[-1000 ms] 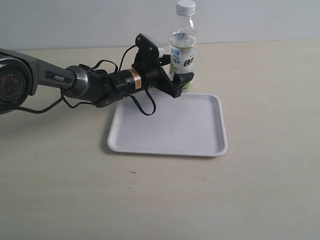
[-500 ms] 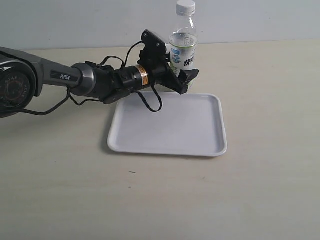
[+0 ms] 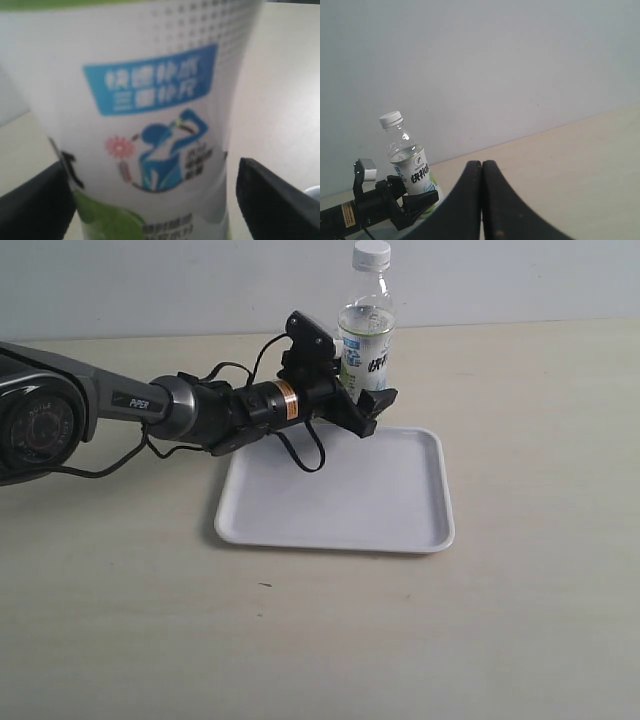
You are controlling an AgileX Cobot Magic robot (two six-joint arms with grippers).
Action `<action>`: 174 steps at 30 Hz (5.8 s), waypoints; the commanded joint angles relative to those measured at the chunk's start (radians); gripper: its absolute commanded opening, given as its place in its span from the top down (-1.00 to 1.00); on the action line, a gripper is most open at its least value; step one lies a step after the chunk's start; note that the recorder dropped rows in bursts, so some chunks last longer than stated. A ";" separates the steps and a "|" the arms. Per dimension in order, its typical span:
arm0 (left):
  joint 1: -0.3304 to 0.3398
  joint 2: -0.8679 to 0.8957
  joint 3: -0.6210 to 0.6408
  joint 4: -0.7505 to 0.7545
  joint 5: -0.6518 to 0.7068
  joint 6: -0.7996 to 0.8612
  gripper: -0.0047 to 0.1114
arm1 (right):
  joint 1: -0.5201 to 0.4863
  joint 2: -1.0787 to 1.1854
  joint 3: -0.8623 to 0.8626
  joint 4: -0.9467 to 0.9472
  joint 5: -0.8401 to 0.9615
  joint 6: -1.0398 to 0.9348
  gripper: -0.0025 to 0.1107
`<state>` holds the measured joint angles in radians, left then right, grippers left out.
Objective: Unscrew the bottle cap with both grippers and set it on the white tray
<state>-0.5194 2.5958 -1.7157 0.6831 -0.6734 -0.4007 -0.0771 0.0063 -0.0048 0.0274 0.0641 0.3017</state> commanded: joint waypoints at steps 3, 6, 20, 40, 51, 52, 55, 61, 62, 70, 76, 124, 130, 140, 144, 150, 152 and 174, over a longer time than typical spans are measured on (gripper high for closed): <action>-0.002 -0.005 -0.008 -0.014 -0.005 -0.002 -0.40 | -0.004 -0.006 0.005 0.000 -0.007 -0.001 0.96; -0.002 -0.005 -0.008 -0.014 -0.005 -0.002 -0.10 | -0.004 -0.006 0.005 0.000 -0.007 -0.001 0.96; -0.002 -0.006 -0.008 -0.012 -0.012 -0.010 0.92 | -0.004 -0.006 0.005 0.000 -0.007 -0.001 0.96; 0.021 -0.025 -0.008 0.101 -0.083 -0.205 0.92 | -0.004 -0.006 0.005 0.000 -0.007 -0.001 0.96; 0.021 -0.025 -0.006 0.107 -0.085 -0.205 0.92 | -0.004 -0.006 0.005 -0.002 -0.095 -0.005 0.96; 0.021 -0.025 -0.006 0.114 -0.085 -0.205 0.92 | -0.004 -0.006 0.005 -0.004 -0.158 -0.005 0.96; 0.021 -0.025 -0.006 0.121 -0.085 -0.205 0.92 | -0.004 -0.006 0.005 -0.004 -0.298 -0.002 0.96; 0.021 -0.025 -0.006 0.123 -0.085 -0.205 0.92 | -0.004 -0.006 0.005 -0.004 -0.538 0.066 0.96; 0.021 -0.025 -0.006 0.123 -0.085 -0.205 0.92 | -0.004 -0.006 0.005 -0.001 -0.552 0.092 0.96; 0.021 -0.025 -0.006 0.123 -0.090 -0.205 0.92 | -0.004 -0.006 0.005 0.311 -0.502 0.070 0.96; 0.021 -0.025 -0.006 0.123 -0.092 -0.209 0.92 | -0.004 -0.006 0.005 0.310 -0.481 0.060 0.96; 0.021 -0.023 -0.006 0.192 -0.089 -0.212 0.92 | -0.004 1.649 -1.447 0.262 0.784 -0.496 0.96; 0.021 -0.023 -0.006 0.197 -0.082 -0.209 0.92 | -0.004 1.775 -1.599 0.084 1.036 -0.406 0.91; 0.021 -0.023 -0.006 0.202 -0.056 -0.203 0.92 | 0.089 1.841 -1.660 -0.158 0.996 -0.373 0.81; 0.021 -0.025 -0.006 0.259 -0.056 -0.191 0.92 | 0.106 1.867 -1.715 -0.027 0.962 -0.443 0.49; 0.021 -0.040 -0.006 0.274 -0.010 -0.176 0.92 | 0.106 1.877 -1.797 0.271 0.939 -0.636 -0.01; 0.021 -0.042 -0.006 0.274 0.041 -0.176 0.92 | 0.111 1.885 -1.815 0.313 0.912 -0.659 -0.09; -0.012 -0.044 -0.008 0.334 0.070 -0.077 0.92 | 0.136 1.993 -1.890 0.439 0.997 -0.737 -0.17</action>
<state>-0.5174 2.5548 -1.7234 0.9693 -0.6366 -0.5005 0.0579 1.9948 -1.8851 0.4287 1.0783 -0.4053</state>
